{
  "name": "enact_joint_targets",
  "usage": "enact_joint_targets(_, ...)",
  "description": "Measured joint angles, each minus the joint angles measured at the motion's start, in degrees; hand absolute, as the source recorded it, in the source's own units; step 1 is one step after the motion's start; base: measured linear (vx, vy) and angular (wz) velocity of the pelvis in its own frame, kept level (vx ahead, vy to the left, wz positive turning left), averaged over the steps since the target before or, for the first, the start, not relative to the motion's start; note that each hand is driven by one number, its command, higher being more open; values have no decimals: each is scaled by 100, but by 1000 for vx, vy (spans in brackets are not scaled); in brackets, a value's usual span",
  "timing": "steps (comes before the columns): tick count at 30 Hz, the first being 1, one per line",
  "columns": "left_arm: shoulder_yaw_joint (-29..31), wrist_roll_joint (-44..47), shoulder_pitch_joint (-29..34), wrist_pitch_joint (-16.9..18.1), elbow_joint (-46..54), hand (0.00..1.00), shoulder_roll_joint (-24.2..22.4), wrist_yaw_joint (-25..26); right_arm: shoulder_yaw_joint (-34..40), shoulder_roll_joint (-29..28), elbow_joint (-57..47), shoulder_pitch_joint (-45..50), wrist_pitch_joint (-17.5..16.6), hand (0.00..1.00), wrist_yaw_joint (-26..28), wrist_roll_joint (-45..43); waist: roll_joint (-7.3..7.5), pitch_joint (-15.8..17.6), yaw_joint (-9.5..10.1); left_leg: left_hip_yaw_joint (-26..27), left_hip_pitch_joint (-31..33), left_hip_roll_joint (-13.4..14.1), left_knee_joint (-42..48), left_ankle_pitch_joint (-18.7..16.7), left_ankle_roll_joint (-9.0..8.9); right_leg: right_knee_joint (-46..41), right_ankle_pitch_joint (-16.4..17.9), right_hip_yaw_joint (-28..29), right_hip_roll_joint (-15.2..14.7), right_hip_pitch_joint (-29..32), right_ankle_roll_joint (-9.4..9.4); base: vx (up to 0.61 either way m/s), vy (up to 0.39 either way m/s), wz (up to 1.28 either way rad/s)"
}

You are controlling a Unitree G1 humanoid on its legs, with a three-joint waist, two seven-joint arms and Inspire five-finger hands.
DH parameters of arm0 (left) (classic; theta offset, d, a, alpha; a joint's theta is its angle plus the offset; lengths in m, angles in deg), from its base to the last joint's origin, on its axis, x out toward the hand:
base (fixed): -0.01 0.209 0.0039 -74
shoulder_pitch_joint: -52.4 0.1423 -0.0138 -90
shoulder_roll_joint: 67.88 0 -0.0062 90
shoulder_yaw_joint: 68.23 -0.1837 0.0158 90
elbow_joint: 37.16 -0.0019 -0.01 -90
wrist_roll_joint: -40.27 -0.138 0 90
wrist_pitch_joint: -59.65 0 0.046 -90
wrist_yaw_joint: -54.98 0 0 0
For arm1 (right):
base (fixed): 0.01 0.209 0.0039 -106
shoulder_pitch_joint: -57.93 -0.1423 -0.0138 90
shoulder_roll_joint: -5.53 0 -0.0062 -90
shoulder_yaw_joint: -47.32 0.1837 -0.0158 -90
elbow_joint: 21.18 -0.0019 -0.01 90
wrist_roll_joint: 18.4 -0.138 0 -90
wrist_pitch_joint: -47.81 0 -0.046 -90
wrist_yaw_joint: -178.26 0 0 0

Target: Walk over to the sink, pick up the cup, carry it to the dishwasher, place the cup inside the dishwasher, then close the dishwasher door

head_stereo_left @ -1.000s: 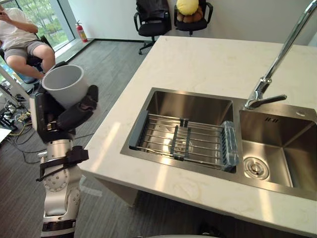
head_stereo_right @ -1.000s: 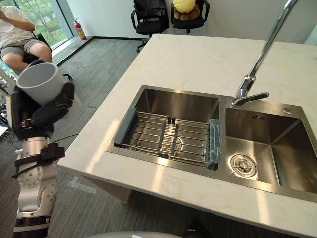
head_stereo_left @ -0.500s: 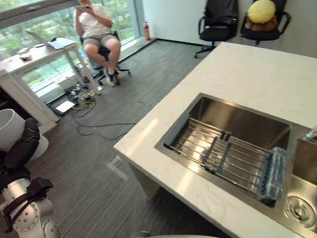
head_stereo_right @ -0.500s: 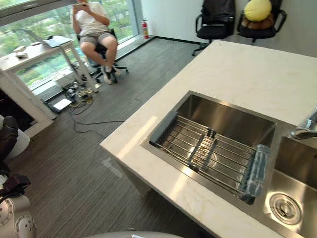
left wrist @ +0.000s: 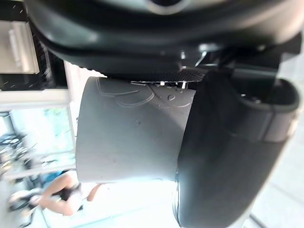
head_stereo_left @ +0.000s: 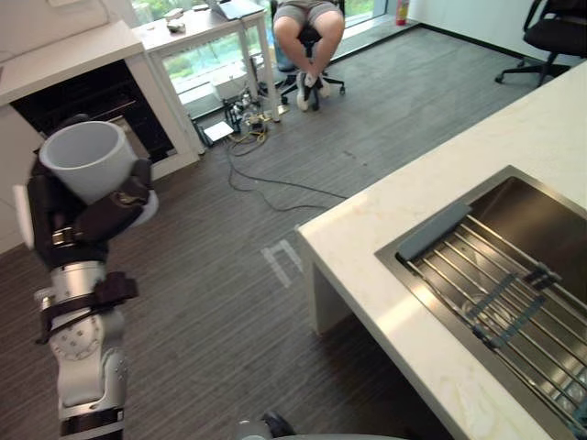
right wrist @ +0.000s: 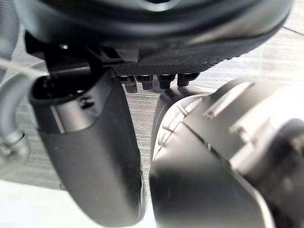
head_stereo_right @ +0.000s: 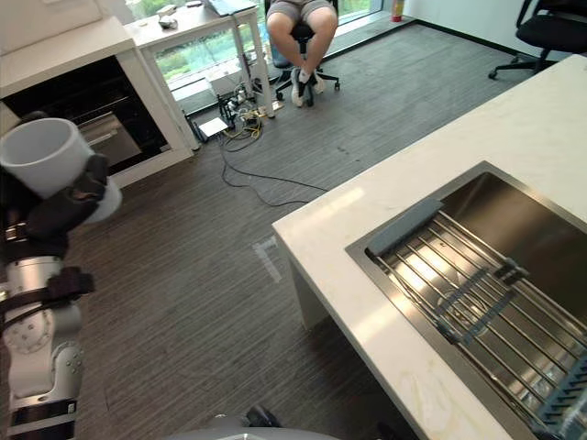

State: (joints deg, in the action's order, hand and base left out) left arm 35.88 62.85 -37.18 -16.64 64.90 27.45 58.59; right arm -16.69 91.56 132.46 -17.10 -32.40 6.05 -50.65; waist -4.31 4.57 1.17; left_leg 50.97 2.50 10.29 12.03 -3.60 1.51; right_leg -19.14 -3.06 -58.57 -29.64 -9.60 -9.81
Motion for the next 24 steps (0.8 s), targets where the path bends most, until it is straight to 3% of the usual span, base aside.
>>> enact_joint_targets(1,-48,-5,10,-9,41,0,22,-31,81,-60,-15,27,-6,100,-8,-32,28,-3,-57,-171,-12,-110,-150,56,28,-49,361,166,8,18,-88,26,200,114)
enact_joint_targets(2,-23,-20,-6,-10,77,0,36,-54,76,-190,-67,29,21,100,-18,-39,217,-11,-80,-337,-2,-300,-228,84,47,288,494,361,239,48,32,-3,75,87)
enact_joint_targets(4,-87,-161,5,-6,100,0,-87,-156,140,-255,-112,71,51,100,-63,75,215,64,-42,-608,41,-479,-155,-3,97,258,416,481,182,-178,79,9,38,101)
enact_joint_targets(6,-424,-453,-26,22,185,0,-49,-242,343,-265,-249,255,-134,100,-35,315,119,85,-103,-1188,50,-665,-204,-37,202,-553,144,1574,-3,-25,523,47,141,151)
enact_joint_targets(7,-749,-585,-40,130,180,0,17,-238,444,-300,-325,333,-280,100,22,318,62,76,-206,-1657,52,-705,-232,-84,244,-1144,204,2603,121,212,841,78,88,212)
enact_joint_targets(8,-985,-587,-153,205,136,0,71,-227,445,-443,-481,339,-445,100,70,309,47,124,-353,-2282,76,-765,-288,-83,318,-1275,1097,3665,704,323,703,81,46,230)
enact_joint_targets(11,-1242,-594,-379,203,44,0,99,-40,69,-676,-541,357,-656,100,98,202,280,231,-441,-3412,38,-1163,-536,12,408,-1261,1913,5072,1709,970,661,70,-40,211)
enact_joint_targets(13,-1247,-561,-378,193,-44,0,124,52,-159,-677,-548,373,-633,100,70,199,329,210,-438,-3714,-37,-1227,-565,45,359,-1197,1980,5405,1954,1316,593,116,-71,177)
enact_joint_targets(16,-1195,-554,-358,151,-70,0,186,60,-259,-721,-413,362,-575,100,29,195,629,35,-350,-4028,-215,-1552,-745,155,284,-146,1363,5330,1752,1425,337,222,-148,140)
enact_joint_targets(19,-1294,-520,-191,154,-52,0,-51,56,-474,-667,-322,114,-582,100,-175,6,512,-206,-183,-4242,-198,-1439,-967,284,164,587,1199,5071,1896,1080,348,253,-145,54)
enact_joint_targets(24,-2005,-447,-106,78,-190,0,20,-420,-1005,-701,-328,-447,-519,100,-531,-624,510,-201,-219,-4227,-483,-1284,-1277,307,-11,1146,1094,4875,2106,619,435,168,-111,8)
